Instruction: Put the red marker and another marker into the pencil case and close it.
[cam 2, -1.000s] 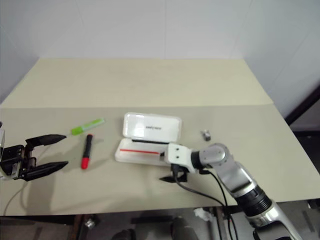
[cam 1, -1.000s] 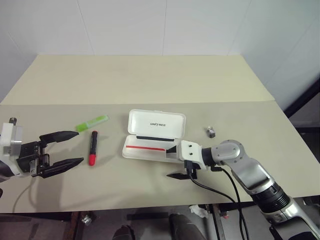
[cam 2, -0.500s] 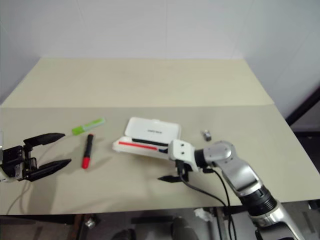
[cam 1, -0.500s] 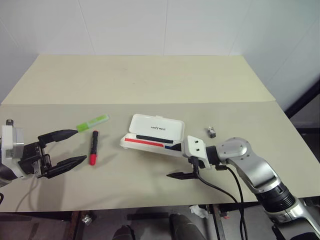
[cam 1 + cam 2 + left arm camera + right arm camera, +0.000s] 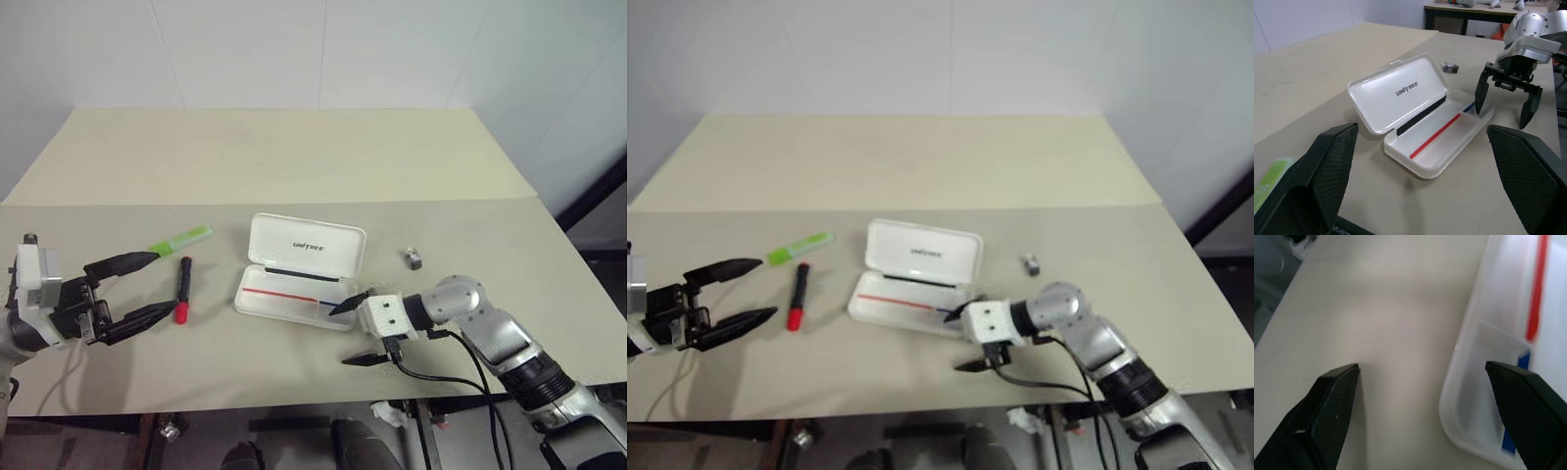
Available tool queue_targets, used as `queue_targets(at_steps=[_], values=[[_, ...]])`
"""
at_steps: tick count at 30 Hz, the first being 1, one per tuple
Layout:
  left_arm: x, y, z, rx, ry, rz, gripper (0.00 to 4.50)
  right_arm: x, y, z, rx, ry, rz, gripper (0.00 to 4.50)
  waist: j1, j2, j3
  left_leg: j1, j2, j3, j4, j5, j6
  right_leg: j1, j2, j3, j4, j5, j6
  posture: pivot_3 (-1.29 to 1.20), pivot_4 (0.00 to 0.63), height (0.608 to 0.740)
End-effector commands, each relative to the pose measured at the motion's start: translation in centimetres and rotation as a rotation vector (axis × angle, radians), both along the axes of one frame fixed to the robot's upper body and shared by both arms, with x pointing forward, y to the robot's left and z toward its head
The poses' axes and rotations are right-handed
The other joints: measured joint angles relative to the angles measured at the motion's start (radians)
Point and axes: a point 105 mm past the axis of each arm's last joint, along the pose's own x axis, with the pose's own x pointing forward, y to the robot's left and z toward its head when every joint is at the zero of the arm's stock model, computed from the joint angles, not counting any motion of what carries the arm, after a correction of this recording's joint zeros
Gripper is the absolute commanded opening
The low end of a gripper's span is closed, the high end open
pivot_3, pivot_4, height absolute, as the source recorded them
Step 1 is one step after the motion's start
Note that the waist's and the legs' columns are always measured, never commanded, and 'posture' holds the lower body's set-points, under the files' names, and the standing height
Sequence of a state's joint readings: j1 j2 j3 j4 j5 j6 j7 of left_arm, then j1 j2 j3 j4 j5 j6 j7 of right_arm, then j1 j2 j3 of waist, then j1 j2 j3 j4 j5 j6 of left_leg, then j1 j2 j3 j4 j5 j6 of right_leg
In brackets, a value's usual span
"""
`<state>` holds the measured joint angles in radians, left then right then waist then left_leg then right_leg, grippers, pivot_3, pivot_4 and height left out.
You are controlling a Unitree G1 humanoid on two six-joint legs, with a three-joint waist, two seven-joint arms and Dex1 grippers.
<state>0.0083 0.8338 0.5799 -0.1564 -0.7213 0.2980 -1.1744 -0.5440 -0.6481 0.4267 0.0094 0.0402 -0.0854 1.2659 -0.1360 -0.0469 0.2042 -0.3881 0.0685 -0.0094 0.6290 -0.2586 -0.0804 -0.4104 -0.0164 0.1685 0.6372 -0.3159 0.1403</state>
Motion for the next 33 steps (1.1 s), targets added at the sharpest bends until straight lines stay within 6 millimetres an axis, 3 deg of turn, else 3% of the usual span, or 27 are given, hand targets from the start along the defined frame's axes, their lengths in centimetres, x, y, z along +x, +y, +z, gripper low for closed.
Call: queue_targets(at_steps=[1,6,8,12,22,28,33], values=[[-0.2,-0.5,0.9,0.000,-0.040,-0.017,4.50,0.8,-2.1,-1.7,-0.112,-0.024,-0.029,4.39,0.003,-0.001,-0.001,0.000,0.000,0.000,0.001,0.000,0.000,0.001,0.000,0.000,0.000,0.000,0.000,0.00,0.150,0.740],[-0.2,-0.7,0.9,-0.010,-0.042,-0.002,4.50,1.0,-2.0,0.0,-0.030,-0.047,-0.023,4.39,0.007,-0.001,-0.001,0.001,-0.002,0.000,0.003,0.000,0.000,0.003,-0.002,0.000,0.000,-0.001,-0.003,0.00,0.150,0.740],[-0.2,-0.8,0.9,-0.022,-0.051,0.009,4.50,0.8,-2.1,0.5,0.006,-0.061,-0.010,4.39,0.011,-0.001,-0.001,0.000,-0.002,0.000,0.004,0.000,0.000,0.003,-0.002,0.001,0.000,-0.005,-0.012,0.00,0.150,0.740],[-0.2,-1.3,0.7,-0.035,-0.052,0.007,4.50,0.5,-2.4,0.4,0.023,-0.073,0.010,4.39,0.022,-0.001,-0.001,0.000,-0.002,0.000,0.004,0.001,0.001,0.003,-0.002,0.001,0.000,-0.005,-0.011,0.00,0.150,0.740],[0.4,-1.5,0.9,-0.055,-0.080,0.042,4.50,3.1,-1.5,3.4,0.177,-0.213,-0.038,4.39,0.020,-0.001,0.000,0.001,-0.002,0.000,0.003,0.001,0.001,0.002,-0.001,0.001,0.000,-0.002,-0.006,0.00,0.150,0.740],[1.3,-1.2,0.9,-0.088,-0.084,0.150,4.50,3.2,-1.5,3.6,0.194,-0.227,-0.023,4.39,0.024,0.000,0.000,0.000,-0.001,0.000,0.001,0.000,0.001,0.000,-0.001,0.001,0.000,0.002,0.002,0.00,0.150,0.740],[2.8,-0.6,-0.8,-0.096,0.016,0.346,4.50,3.3,-1.1,3.4,0.216,-0.236,-0.036,4.39,0.024,0.000,0.000,0.000,-0.001,0.000,0.001,0.000,0.000,0.001,-0.002,0.001,0.000,0.002,0.002,0.00,0.150,0.740]])
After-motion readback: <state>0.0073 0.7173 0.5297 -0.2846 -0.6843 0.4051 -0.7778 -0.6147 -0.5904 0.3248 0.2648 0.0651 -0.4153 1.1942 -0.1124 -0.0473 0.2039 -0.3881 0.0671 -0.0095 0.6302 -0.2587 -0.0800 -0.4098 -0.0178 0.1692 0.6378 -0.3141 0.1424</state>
